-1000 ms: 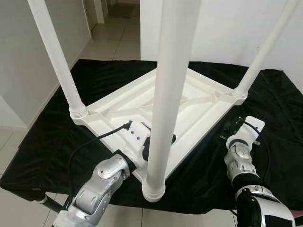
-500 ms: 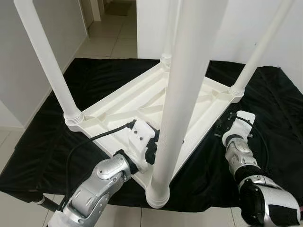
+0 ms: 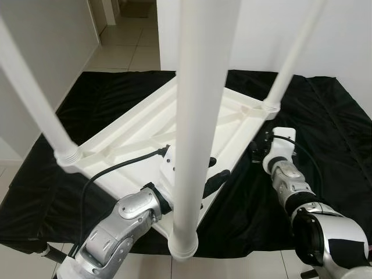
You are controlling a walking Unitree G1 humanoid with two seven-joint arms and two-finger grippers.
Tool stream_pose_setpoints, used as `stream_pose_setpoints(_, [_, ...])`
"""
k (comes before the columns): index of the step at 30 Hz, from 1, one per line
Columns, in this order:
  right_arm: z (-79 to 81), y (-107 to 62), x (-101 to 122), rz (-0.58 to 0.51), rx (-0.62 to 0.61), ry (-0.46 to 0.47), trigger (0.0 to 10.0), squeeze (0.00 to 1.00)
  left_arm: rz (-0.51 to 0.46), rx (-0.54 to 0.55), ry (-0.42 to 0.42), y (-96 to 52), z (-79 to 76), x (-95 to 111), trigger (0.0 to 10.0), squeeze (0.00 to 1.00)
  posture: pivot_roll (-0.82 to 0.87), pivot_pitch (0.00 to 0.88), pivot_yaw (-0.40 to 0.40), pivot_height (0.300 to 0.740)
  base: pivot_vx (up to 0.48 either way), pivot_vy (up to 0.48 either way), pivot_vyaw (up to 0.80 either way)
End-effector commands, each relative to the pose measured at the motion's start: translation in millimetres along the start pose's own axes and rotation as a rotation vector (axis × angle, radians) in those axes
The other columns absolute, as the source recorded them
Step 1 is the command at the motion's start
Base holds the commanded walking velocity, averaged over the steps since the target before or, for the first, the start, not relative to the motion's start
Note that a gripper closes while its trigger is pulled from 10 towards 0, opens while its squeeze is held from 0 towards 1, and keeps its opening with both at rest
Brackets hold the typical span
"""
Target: Building children table
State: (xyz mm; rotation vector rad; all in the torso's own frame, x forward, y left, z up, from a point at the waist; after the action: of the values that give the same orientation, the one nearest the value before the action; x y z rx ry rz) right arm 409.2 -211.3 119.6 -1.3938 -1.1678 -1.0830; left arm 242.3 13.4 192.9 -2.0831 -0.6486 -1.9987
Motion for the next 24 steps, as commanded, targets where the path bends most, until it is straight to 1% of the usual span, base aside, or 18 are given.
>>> stream_pose_setpoints(1, [18.6, 2.2, 6, -0.025, 0.074, -0.021, 10.0, 0.0, 0.011, -0.149, 0.005, 0.9, -16.1, 1, 10.0, 0.0, -0.04, 0.081, 0.034, 0.74, 0.0, 0.0, 0.0])
stream_pose_setpoints(2, [17.2, 1.9, 8, -0.043, 0.071, 0.003, 10.0, 0.0, 0.012, -0.141, 0.011, 0.5, -15.0, 1, 10.0, 0.0, -0.03, 0.085, 0.039, 0.74, 0.0, 0.0, 0.0])
stream_pose_setpoints(5, [12.9, 0.0, 9, -0.073, 0.056, 0.027, 10.0, 0.0, 0.023, -0.121, 0.027, 0.8, -12.0, 0, 10.0, 0.0, -0.03, 0.086, 0.04, 0.74, 0.0, 0.0, 0.0])
stream_pose_setpoints(6, [7.7, -2.0, 9, -0.101, 0.03, 0.04, 10.0, 0.0, 0.035, -0.102, 0.042, 0.6, -8.8, -2, 10.0, 0.0, -0.03, 0.088, 0.044, 0.74, 0.0, 0.0, 0.0])
stream_pose_setpoints(7, [7.7, -2.0, 9, -0.101, 0.03, 0.04, 10.0, 0.0, 0.035, -0.102, 0.042, 0.6, -8.8, -2, 10.0, 0.0, -0.03, 0.088, 0.044, 0.74, 0.0, 0.0, 0.0])
stream_pose_setpoints(8, [1.7, -4.5, 11, -0.139, -0.003, 0.048, 10.0, 0.0, 0.042, -0.072, 0.061, 0.2, -3.4, -3, 10.0, 0.0, -0.04, 0.09, 0.051, 0.74, 0.0, 0.0, 0.0])
stream_pose_setpoints(9, [1.7, -4.5, 11, -0.139, -0.003, 0.048, 10.0, 0.0, 0.042, -0.072, 0.061, 0.2, -3.4, -3, 10.0, 0.0, -0.04, 0.09, 0.051, 0.74, 0.0, 0.0, 0.0])
stream_pose_setpoints(10, [-4.4, -7.5, 13, -0.174, -0.037, 0.059, 10.0, 0.0, 0.041, -0.044, 0.08, -0.9, 2.9, -3, 10.0, 0.0, -0.04, 0.091, 0.053, 0.74, 0.0, 0.0, 0.0])
stream_pose_setpoints(12, [-4.4, -7.5, 13, -0.174, -0.037, 0.059, 10.0, 0.0, 0.041, -0.044, 0.08, -0.9, 2.9, -3, 10.0, 0.0, -0.04, 0.091, 0.053, 0.74, 0.0, 0.0, 0.0])
stream_pose_setpoints(13, [-10.2, -11.6, 14, -0.213, -0.071, 0.064, 10.0, 0.0, 0.042, -0.022, 0.102, -3.5, 9.6, -2, 10.0, 0.0, -0.04, 0.095, 0.061, 0.74, 0.0, 0.0, 0.0])
stream_pose_setpoints(15, [-10.2, -11.6, 14, -0.213, -0.071, 0.064, 10.0, 0.0, 0.042, -0.022, 0.102, -3.5, 9.6, -2, 10.0, 0.0, -0.04, 0.095, 0.061, 0.74, 0.0, 0.0, 0.0])
stream_pose_setpoints(16, [-14.2, -15.4, 13, -0.237, -0.097, 0.055, 10.0, 0.0, 0.045, -0.01, 0.112, -6.3, 14.6, -1, 10.0, 0.0, -0.05, 0.092, 0.063, 0.74, 0.0, 0.0, 0.0])
stream_pose_setpoints(17, [-14.2, -15.4, 13, -0.237, -0.097, 0.055, 10.0, 0.0, 0.045, -0.01, 0.112, -6.3, 14.6, -1, 10.0, 0.0, -0.05, 0.092, 0.063, 0.74, 0.0, 0.0, 0.0])
stream_pose_setpoints(19, [-21.8, -24.4, 12, -0.28, -0.152, 0.05, 10.0, 0.0, 0.059, 0.007, 0.11, -13.3, 23.7, -1, 10.0, 0.0, -0.05, 0.095, 0.067, 0.74, 0.0, 0.0, 0.0])
stream_pose_setpoints(20, [-23.6, -36.6, 7, -0.304, -0.163, 0.06, 10.0, 0.0, 0.074, 0.017, 0.114, -22.8, 31.7, 0, 10.0, 0.0, -0.05, 0.097, 0.068, 0.74, 0.0, 0.0, 0.0])
stream_pose_setpoints(21, [-23.6, -36.6, 7, -0.304, -0.163, 0.06, 10.0, 0.0, 0.074, 0.017, 0.114, -22.8, 31.7, 0, 10.0, 0.0, -0.05, 0.097, 0.068, 0.74, 0.0, 0.0, 0.0])
stream_pose_setpoints(22, [-24.7, -47.6, 4, -0.323, -0.167, 0.073, 10.0, 0.0, 0.085, 0.025, 0.116, -30.7, 37.7, 1, 10.0, 0.0, -0.05, 0.097, 0.068, 0.74, 0.0, 0.0, 0.0])
stream_pose_setpoints(24, [-23.8, -65.9, 2, -0.353, -0.159, 0.066, 10.0, 0.0, 0.112, 0.024, 0.133, -42.7, 44.9, 1, 10.0, 0.0, -0.05, 0.095, 0.072, 0.74, 0.0, 0.0, 0.0])
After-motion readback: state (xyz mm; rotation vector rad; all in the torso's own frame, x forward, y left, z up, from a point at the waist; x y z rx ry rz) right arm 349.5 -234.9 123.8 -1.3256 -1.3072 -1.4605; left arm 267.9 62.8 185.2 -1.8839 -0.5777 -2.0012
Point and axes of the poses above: a point about 5 cm out from each wrist's last joint towards the gripper, its own y axis pointing out of the wrist towards the gripper, its own x axis along the axis of the wrist's last joint, z = x × y, the point moved 3 cm from there along y, pointing out of the wrist towards the gripper, and after that the axes turned 4 degrees about -y, right-handed, at the moved point
